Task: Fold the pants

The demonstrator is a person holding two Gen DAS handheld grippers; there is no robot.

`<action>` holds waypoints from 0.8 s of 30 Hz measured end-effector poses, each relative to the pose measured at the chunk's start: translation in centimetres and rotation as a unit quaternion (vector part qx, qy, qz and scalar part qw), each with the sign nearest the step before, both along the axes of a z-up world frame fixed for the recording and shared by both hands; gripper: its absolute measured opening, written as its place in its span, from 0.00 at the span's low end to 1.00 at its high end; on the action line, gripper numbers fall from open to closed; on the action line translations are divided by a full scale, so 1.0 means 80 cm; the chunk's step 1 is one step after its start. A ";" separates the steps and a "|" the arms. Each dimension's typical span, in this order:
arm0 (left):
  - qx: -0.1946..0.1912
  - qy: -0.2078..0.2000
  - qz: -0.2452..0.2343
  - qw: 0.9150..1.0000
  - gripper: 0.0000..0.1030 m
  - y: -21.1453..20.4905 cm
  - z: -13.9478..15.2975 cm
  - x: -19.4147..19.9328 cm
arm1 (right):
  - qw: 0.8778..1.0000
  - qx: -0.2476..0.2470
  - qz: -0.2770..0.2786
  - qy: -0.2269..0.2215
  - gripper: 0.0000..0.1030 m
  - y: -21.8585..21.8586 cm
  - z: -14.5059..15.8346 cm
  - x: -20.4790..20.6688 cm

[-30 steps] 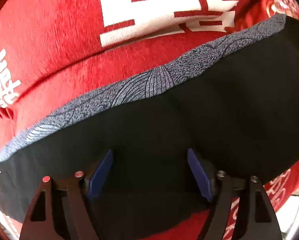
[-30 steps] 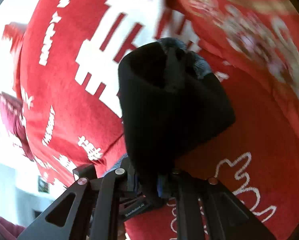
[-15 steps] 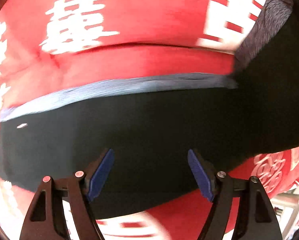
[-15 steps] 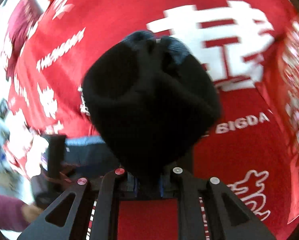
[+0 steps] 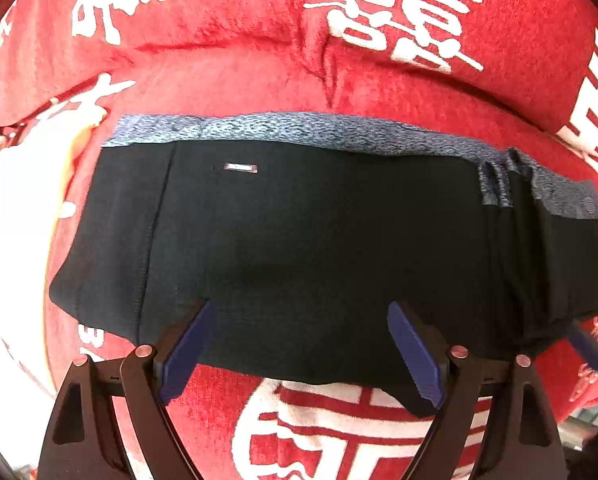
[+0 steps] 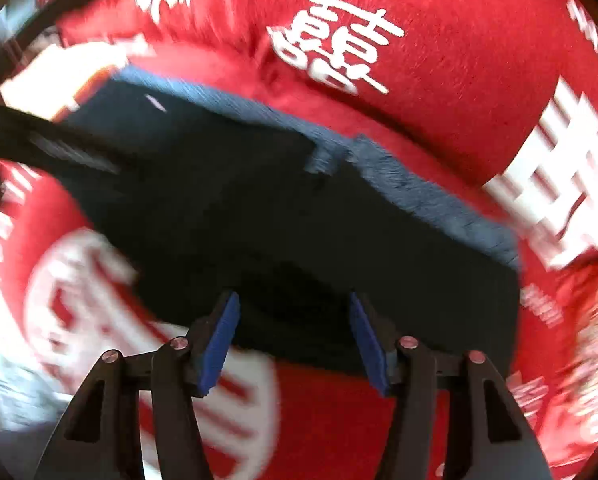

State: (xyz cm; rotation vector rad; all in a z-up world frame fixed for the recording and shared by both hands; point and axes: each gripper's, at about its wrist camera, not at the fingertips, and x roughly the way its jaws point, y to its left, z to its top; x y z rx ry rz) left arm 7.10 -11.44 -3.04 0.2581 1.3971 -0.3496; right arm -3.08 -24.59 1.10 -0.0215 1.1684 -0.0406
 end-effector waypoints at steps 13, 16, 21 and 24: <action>-0.071 0.098 -0.095 0.988 0.86 -0.165 -0.025 -0.027 | 0.806 0.460 -0.369 -0.045 0.60 -0.231 -0.067 -0.088; -0.081 0.103 -0.081 0.988 0.76 -0.172 -0.036 -0.023 | 0.776 0.495 -0.387 -0.040 0.49 -0.242 -0.093 -0.083; -0.081 0.078 -0.116 0.987 0.49 -0.181 -0.011 -0.033 | 0.737 0.542 -0.401 -0.042 0.04 -0.242 -0.107 -0.082; -0.061 0.032 -0.141 0.988 0.49 -0.178 0.000 -0.047 | 0.772 0.522 -0.358 -0.052 0.04 -0.230 -0.079 -0.080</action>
